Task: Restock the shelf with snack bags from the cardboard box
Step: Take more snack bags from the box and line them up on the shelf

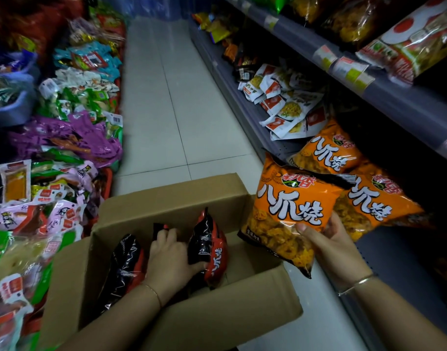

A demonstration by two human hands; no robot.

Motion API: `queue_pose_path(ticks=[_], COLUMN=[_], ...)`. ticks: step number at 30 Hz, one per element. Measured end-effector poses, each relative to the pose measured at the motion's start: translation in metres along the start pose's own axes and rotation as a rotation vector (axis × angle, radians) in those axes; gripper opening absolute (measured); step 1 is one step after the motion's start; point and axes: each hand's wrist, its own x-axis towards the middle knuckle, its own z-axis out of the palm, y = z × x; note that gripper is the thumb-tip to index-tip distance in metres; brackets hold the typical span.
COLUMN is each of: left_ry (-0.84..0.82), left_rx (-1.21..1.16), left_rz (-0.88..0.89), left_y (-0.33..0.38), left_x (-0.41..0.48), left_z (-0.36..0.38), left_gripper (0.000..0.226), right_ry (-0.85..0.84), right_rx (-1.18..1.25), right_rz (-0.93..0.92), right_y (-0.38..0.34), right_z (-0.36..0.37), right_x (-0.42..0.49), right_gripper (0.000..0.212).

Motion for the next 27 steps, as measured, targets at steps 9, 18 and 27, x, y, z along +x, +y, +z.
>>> queue_pose_path(ticks=[9,18,27], left_ry=[-0.016,0.042,-0.068], left_rx=[-0.803,-1.285,-1.466], left_rz=[0.099,0.143,0.191], left_y=[0.017,0.06,0.089], left_x=[0.004,-0.004,0.009], left_z=[-0.024,-0.066,-0.068], left_gripper=[0.008,0.023,0.043], right_ry=[0.012,0.178,0.427], right_rx=[0.152,0.212,-0.038], right_rz=[0.053,0.04,0.151], right_y=[0.001,-0.012,-0.012], right_z=[-0.025,-0.1,-0.202], right_x=[-0.011,-0.035,-0.094], right_gripper=[0.066,0.052,0.08])
